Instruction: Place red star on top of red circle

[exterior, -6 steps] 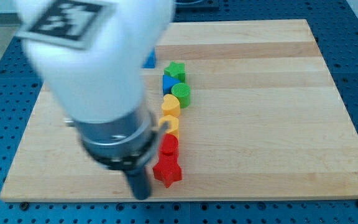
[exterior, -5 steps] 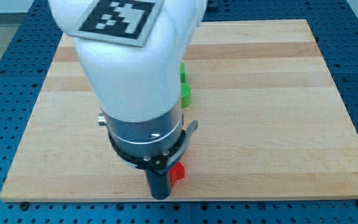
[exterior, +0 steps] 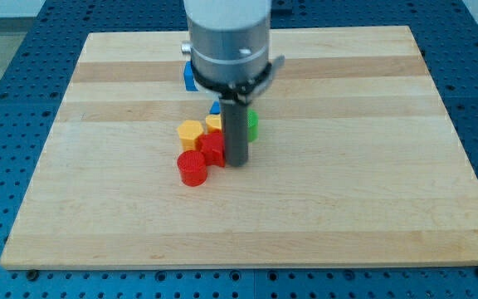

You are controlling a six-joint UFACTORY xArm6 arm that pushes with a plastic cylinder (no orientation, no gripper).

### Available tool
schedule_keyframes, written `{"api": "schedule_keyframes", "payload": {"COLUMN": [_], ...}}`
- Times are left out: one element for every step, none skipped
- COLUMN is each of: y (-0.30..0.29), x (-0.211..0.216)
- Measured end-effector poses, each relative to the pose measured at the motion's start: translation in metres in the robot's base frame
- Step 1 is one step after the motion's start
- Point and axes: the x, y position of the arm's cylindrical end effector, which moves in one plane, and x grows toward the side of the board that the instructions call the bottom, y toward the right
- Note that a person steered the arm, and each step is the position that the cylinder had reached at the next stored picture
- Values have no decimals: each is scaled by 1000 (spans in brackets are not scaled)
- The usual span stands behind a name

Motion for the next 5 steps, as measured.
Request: {"api": "schedule_keyframes", "payload": {"y": [-16,-16,5,29,0], "x": [-8,-6,46,79,88]}}
